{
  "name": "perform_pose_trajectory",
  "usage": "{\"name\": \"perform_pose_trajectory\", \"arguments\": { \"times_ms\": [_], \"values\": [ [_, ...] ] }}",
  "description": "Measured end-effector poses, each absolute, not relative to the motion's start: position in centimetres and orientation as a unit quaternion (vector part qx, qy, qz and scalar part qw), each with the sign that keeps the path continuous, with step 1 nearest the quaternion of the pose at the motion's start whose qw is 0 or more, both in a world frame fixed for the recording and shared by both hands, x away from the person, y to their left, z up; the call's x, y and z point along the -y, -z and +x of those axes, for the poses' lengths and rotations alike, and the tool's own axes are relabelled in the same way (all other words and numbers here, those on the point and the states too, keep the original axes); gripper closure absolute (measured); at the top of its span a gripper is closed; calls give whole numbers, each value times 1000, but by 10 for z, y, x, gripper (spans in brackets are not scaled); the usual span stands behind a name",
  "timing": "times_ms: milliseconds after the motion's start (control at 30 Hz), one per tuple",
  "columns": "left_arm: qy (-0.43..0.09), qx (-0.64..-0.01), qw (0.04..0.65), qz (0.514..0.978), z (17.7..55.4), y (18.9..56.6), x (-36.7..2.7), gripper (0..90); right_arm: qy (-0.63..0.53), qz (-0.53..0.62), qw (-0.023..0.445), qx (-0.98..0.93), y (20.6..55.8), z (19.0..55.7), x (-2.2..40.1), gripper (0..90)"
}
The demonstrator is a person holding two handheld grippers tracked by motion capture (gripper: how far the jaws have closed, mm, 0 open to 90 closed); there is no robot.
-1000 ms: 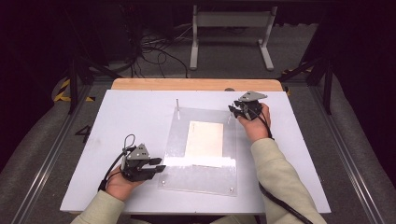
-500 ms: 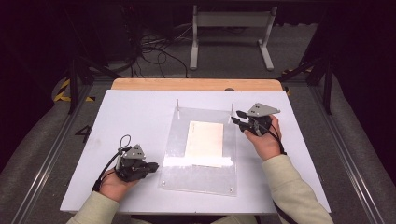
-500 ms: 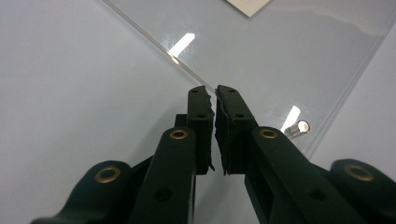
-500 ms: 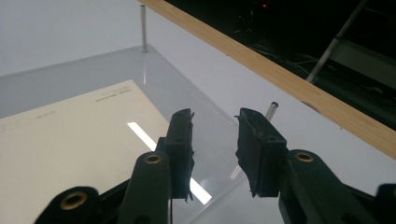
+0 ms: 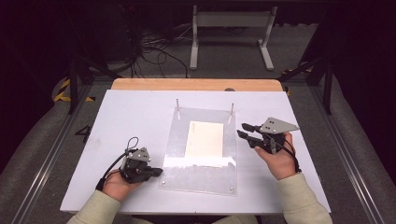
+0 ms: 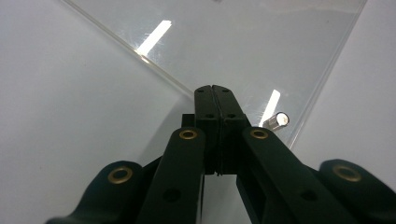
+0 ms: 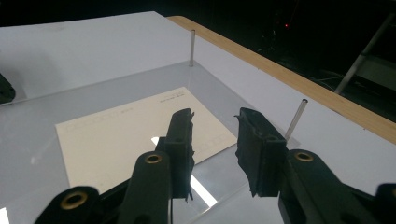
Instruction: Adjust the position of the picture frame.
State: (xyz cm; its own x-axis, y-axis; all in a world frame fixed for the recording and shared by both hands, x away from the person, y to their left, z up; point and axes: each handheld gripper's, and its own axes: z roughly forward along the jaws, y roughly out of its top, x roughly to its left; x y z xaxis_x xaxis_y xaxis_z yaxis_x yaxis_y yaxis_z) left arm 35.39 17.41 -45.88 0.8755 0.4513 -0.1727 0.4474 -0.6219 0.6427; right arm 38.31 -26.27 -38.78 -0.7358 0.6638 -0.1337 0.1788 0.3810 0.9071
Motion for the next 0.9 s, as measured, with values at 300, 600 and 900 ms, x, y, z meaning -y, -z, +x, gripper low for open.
{"name": "perform_pose_trajectory", "arguments": {
  "times_ms": [300,600,900],
  "values": [
    [14,-219,360,907,348,459,-151,897,-505,268,213,-793,396,359,277,646],
    [11,-214,371,903,344,454,-144,750,-491,246,160,-820,419,330,279,692],
    [18,-177,392,903,326,449,-138,657,-442,204,112,-866,439,299,276,705]
  ]
}}
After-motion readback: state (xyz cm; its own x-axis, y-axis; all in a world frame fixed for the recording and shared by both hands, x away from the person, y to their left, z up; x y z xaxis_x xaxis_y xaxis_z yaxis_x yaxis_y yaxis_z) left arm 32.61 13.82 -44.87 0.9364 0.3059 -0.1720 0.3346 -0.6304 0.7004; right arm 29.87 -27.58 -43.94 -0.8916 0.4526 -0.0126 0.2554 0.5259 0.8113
